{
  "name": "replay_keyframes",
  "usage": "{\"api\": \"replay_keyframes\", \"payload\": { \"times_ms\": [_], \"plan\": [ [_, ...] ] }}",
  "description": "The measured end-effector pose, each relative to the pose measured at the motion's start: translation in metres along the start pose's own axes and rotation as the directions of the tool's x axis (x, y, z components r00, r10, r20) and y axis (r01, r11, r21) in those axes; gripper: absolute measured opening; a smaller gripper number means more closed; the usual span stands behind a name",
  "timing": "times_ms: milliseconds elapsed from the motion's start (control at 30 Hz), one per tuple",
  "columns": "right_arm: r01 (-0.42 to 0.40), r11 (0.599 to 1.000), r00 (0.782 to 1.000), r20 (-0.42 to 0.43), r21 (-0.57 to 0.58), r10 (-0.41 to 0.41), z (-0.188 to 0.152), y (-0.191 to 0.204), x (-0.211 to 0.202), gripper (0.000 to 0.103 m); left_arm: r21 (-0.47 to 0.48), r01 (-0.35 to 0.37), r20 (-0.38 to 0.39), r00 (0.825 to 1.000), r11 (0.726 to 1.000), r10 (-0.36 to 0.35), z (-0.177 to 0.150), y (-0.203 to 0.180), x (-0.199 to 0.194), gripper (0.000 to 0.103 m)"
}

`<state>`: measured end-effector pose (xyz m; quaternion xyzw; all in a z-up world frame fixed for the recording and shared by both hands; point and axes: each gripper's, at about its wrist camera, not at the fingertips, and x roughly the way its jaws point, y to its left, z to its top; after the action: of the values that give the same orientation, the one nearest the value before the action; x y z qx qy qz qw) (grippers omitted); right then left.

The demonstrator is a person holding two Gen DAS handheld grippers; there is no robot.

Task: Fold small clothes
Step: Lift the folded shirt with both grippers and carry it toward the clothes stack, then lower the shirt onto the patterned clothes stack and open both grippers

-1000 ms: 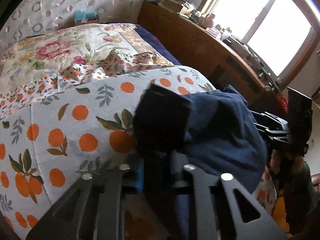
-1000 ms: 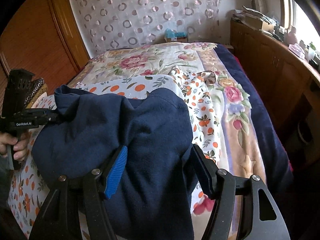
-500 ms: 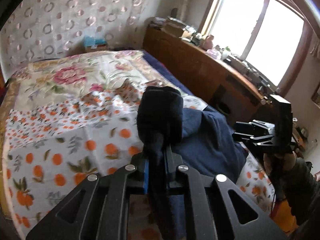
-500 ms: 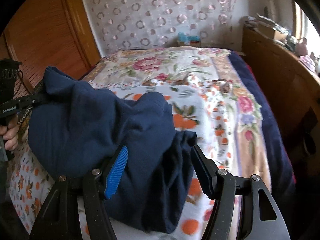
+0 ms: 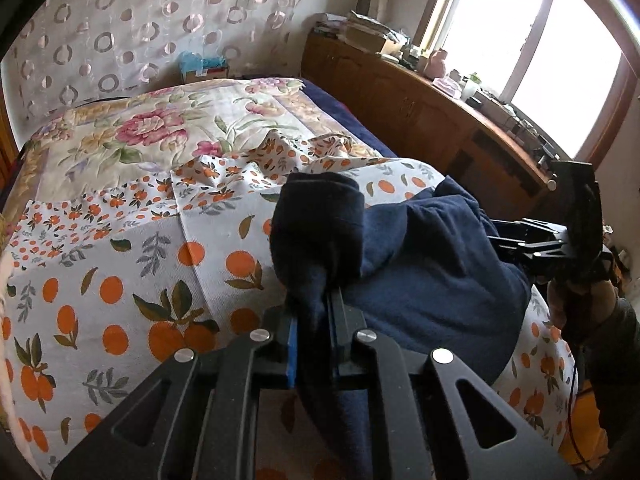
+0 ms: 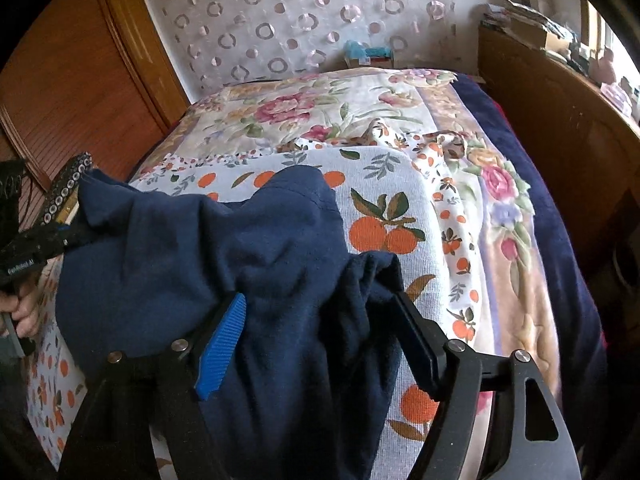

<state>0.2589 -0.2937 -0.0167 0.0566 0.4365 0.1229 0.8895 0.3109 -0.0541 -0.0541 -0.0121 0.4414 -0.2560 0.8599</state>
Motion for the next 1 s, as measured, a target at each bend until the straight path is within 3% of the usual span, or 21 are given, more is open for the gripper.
{"api": "replay_keyframes", "payload": {
  "times_ms": [100,167,200,233,367,467,633,833,1000],
  "plan": [
    [-0.015,0.999,1.000,-0.009,-0.029,0.015,-0.003,0.008,0.001,0.071,-0.007,0.004,0.001,1.000,1.000,-0.004,-0.001,0.000,0.002,0.012],
    [-0.076,0.996,0.997,-0.019,-0.048,0.076,-0.003,0.011,0.001,0.045,-0.007,0.009,0.009,1.000,1.000,-0.008,-0.001,-0.001,0.000,0.012],
    [-0.110,0.993,0.994,-0.031,-0.051,0.109,-0.003,0.014,0.001,0.026,-0.003,0.012,0.014,1.000,1.000,-0.012,-0.001,-0.002,-0.002,0.012],
    [-0.120,0.990,0.992,-0.038,-0.073,0.117,-0.003,0.017,0.001,0.018,0.001,0.017,0.018,1.000,1.000,-0.017,0.000,-0.003,-0.003,0.012],
    [-0.114,0.987,0.993,-0.041,-0.112,0.110,-0.003,0.022,-0.004,0.013,0.033,0.046,0.070,0.996,0.998,-0.049,0.002,-0.016,-0.024,0.012],
    [-0.086,0.987,0.995,0.034,-0.133,0.092,-0.002,0.030,-0.023,0.012,0.038,0.082,0.130,0.988,0.996,-0.087,0.004,-0.022,-0.048,0.012],
    [-0.099,0.983,0.976,0.177,-0.152,0.126,0.003,0.050,-0.061,0.011,0.045,0.082,0.228,0.970,0.996,-0.090,0.007,-0.021,-0.094,0.011],
    [-0.135,0.958,0.952,0.237,-0.253,0.196,0.029,0.096,-0.075,0.011,0.012,0.008,0.327,0.945,1.000,-0.012,0.002,0.005,-0.153,0.011],
    [-0.164,0.900,0.933,0.232,-0.403,0.274,0.064,0.161,-0.067,0.011,-0.063,-0.113,0.391,0.911,0.992,0.128,-0.019,0.046,-0.207,0.011]
  ]
}}
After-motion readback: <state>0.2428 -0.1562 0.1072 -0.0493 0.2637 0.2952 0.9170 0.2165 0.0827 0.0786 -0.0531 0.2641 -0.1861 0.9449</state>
